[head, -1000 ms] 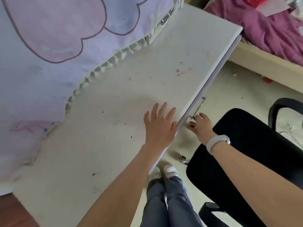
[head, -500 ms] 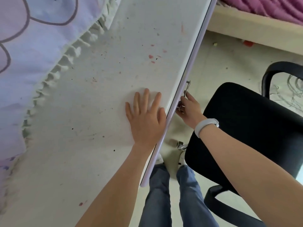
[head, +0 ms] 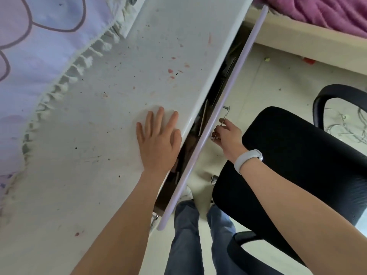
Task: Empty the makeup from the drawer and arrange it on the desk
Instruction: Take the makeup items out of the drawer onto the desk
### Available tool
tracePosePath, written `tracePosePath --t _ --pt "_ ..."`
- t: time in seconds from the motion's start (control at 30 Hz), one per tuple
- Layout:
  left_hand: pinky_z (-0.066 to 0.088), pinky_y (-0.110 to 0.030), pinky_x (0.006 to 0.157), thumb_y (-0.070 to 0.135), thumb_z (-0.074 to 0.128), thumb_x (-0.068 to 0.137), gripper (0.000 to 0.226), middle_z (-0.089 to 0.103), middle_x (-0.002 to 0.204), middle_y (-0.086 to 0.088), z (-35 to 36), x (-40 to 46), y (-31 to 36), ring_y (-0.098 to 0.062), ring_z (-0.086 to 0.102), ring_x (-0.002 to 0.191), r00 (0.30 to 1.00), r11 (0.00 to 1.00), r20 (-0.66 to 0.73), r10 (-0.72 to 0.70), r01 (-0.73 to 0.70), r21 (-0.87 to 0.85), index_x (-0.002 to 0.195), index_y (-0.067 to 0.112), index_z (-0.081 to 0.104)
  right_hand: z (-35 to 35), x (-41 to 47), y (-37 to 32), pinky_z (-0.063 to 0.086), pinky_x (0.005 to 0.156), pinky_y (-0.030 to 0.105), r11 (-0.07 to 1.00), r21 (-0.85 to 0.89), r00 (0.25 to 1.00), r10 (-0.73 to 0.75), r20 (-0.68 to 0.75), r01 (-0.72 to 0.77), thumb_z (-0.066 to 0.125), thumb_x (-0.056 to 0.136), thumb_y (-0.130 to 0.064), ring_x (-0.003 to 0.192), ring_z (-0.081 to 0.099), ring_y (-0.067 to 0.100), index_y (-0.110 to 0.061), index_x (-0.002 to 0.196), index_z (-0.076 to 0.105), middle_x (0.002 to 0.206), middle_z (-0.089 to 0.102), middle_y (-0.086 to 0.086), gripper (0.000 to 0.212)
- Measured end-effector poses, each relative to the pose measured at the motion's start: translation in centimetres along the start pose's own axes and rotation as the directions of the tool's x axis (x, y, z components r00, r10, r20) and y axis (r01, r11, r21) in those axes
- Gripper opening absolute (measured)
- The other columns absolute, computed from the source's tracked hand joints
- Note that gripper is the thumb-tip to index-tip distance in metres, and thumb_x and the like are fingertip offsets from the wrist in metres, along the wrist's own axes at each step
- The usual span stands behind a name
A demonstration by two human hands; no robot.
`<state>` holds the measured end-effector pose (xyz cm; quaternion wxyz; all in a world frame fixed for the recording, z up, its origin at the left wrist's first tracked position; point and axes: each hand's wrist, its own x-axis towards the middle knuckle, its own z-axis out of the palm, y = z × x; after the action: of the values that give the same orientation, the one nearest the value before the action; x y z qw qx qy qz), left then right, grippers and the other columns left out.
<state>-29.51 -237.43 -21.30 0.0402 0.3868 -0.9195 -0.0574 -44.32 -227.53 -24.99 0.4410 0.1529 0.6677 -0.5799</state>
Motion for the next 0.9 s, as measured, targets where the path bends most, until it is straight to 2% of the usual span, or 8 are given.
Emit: tracePosePath --t 0.17,0.3,0.43,0.53,0.6,0.7,0.77,0.9 --pt "0.014 -0.052 0.111 0.039 0.026 0.094 0.048 0.034 0.149 -0.005 -0.1 0.0 0.5 -0.029 0.024 0.139 0.999 0.999 0.030 -0.040 0.040 0.004 0.139 0.032 0.037 -4.3 0.4 0.4 0.053 0.069 0.028 0.999 -0.037 1.000 -0.001 -0.015 0.000 0.046 0.091 0.001 0.062 0.052 0.014 -0.004 0.123 0.052 0.075 0.055 0.007 0.033" --pt "0.012 -0.053 0.111 0.037 0.024 0.093 0.049 0.033 0.149 -0.008 0.1 -0.1 0.9 -0.031 0.023 0.139 0.998 0.999 0.026 -0.053 0.053 0.011 0.140 0.029 0.038 -6.7 0.1 0.6 0.055 0.085 0.038 0.999 -0.030 0.999 0.021 0.029 -0.021 0.045 0.093 -0.003 0.086 0.058 0.023 -0.007 0.129 0.050 0.094 0.057 0.015 0.036" --pt "0.012 -0.054 0.111 0.035 0.023 0.092 0.050 0.033 0.149 -0.008 0.0 -0.2 1.5 -0.032 0.023 0.140 0.996 0.996 0.025 -0.085 0.085 -0.009 0.139 0.028 0.040 -6.6 -1.8 -0.7 0.045 0.095 0.042 0.986 0.133 0.988 0.085 0.128 -0.102 0.041 0.097 -0.034 0.094 0.053 0.020 -0.012 0.119 0.054 0.106 0.052 0.011 0.034" --pt "0.014 -0.055 0.110 0.034 0.024 0.092 0.049 0.034 0.148 -0.008 0.0 -0.2 1.4 -0.032 0.024 0.139 0.996 0.996 0.017 -0.084 0.084 -0.010 0.138 0.027 0.041 -5.2 -3.9 -1.2 0.044 0.100 0.041 0.999 -0.051 0.978 0.014 0.209 -0.004 0.042 0.093 -0.049 0.111 0.052 0.019 -0.019 0.140 0.037 0.126 0.052 0.004 0.055" --pt "0.015 -0.056 0.110 0.033 0.025 0.092 0.049 0.035 0.148 -0.009 -0.1 -0.2 1.5 -0.033 0.026 0.138 0.997 0.997 0.008 -0.080 0.081 -0.010 0.137 0.026 0.043 -4.4 -5.0 -1.0 0.053 0.082 0.032 0.934 -0.340 0.990 -0.072 0.125 0.111 0.050 0.093 -0.037 0.094 0.058 0.018 -0.013 0.139 0.032 0.109 0.056 0.009 0.055" --pt "0.018 -0.057 0.109 0.032 0.027 0.092 0.048 0.037 0.146 -0.009 -0.1 -0.2 1.6 -0.033 0.028 0.137 0.997 0.997 0.003 -0.077 0.077 -0.010 0.136 0.026 0.045 -4.1 -4.8 -0.3 0.038 0.049 0.019 0.839 -0.526 0.984 -0.177 -0.020 0.140 0.044 0.093 -0.015 0.060 0.042 0.010 -0.010 0.094 0.043 0.074 0.042 0.001 0.005" --pt "0.020 -0.058 0.109 0.031 0.029 0.091 0.047 0.039 0.145 -0.009 -0.1 -0.2 1.5 -0.034 0.029 0.136 0.997 0.997 -0.004 -0.074 0.074 -0.009 0.134 0.025 0.046 -4.2 -4.5 0.0 0.034 0.049 0.021 0.820 -0.555 0.979 -0.198 -0.044 0.141 0.043 0.092 -0.013 0.060 0.039 0.012 -0.013 0.078 0.035 0.072 0.039 0.000 0.016" --pt "0.020 -0.058 0.109 0.030 0.030 0.091 0.046 0.039 0.145 -0.008 0.0 -0.2 1.5 -0.033 0.029 0.137 0.997 0.997 -0.006 -0.076 0.075 -0.014 0.134 0.026 0.046 -4.1 -4.7 0.0 0.037 0.050 0.022 0.772 -0.606 0.959 -0.279 -0.055 0.190 0.046 0.091 -0.013 0.058 0.040 0.012 -0.010 0.085 0.039 0.070 0.041 0.000 0.009"
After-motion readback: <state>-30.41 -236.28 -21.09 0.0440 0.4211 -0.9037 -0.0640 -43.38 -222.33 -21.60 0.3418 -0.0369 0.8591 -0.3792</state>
